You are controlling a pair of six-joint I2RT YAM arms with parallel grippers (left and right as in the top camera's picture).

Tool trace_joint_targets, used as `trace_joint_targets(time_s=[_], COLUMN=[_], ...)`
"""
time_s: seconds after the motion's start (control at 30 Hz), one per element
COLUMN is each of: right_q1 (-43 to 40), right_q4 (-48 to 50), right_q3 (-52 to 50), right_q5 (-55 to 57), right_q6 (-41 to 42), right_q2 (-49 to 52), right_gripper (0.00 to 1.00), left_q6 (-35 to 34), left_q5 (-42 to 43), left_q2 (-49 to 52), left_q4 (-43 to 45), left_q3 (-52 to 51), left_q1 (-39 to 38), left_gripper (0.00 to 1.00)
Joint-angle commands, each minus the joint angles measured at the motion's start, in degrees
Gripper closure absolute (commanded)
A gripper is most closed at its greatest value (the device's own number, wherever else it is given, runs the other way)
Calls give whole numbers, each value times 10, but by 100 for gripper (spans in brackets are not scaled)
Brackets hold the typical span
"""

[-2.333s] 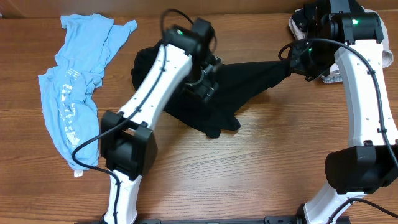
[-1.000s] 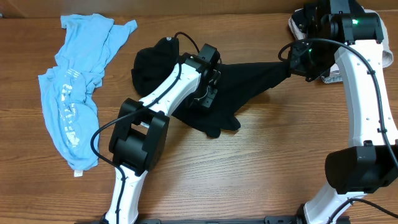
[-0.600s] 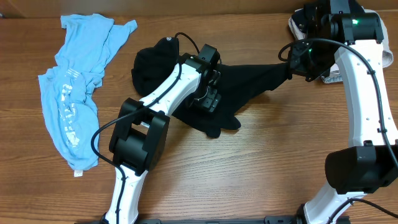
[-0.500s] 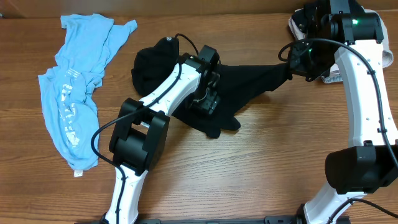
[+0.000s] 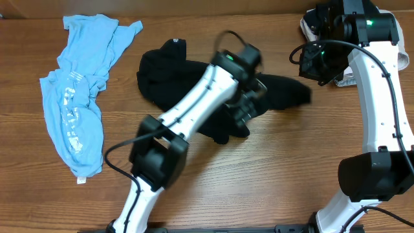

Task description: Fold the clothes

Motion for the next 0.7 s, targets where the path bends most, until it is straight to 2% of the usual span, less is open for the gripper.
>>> trace_joint_targets(time_s=[0.0, 0.13, 0.47, 0.53, 0.67], right_q1=[-2, -2, -2, -2, -2], right_q4=[-1, -3, -12, -13, -11], right_q3=[12, 12, 12, 12, 12], right_q5=[0, 0, 0, 0, 0], right_q6=[0, 0, -1, -1, -1], right_q2=[-18, -18, -18, -18, -18], right_gripper=[84, 84, 84, 80, 71], left_q6=[47, 56, 60, 60, 64], left_q5=[-53, -85, -99, -97, -96], left_q2=[5, 5, 40, 43, 43], left_q4=[9, 35, 53, 41, 16], left_q3=[-18, -34, -47, -47, -47], left_q1=[-43, -71, -69, -70, -78], left_gripper=[7, 0, 2, 6, 6])
